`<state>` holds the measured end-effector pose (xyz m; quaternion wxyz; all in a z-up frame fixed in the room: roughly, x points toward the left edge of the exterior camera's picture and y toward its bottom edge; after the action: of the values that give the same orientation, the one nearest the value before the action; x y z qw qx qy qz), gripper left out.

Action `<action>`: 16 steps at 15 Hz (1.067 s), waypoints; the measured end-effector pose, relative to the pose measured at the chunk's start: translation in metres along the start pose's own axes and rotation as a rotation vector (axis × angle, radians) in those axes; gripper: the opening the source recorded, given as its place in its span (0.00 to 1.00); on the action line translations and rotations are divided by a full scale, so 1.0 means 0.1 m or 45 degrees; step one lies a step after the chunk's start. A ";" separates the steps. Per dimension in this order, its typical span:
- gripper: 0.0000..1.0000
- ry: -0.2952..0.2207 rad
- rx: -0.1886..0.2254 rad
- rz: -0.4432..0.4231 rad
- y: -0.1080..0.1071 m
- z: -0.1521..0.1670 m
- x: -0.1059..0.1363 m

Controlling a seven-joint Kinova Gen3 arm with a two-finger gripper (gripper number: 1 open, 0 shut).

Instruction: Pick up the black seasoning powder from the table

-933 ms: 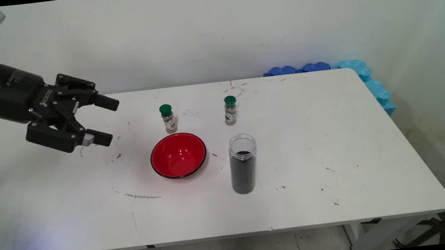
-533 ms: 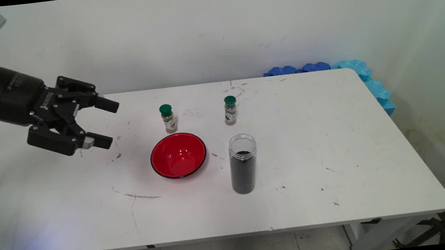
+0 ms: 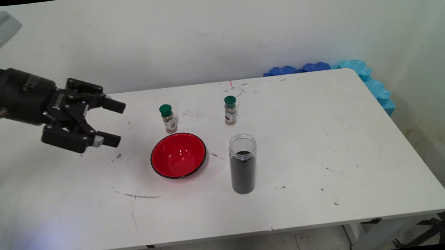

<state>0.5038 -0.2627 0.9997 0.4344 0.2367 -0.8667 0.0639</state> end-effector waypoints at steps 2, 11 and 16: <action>1.00 -0.008 0.008 -0.012 -0.02 0.12 -0.04; 1.00 -0.009 -0.016 -0.016 0.09 1.03 -0.16; 1.00 -0.008 -0.012 -0.016 0.06 1.54 -0.19</action>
<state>0.3994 -0.2998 0.8908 0.4330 0.2403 -0.8669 0.0562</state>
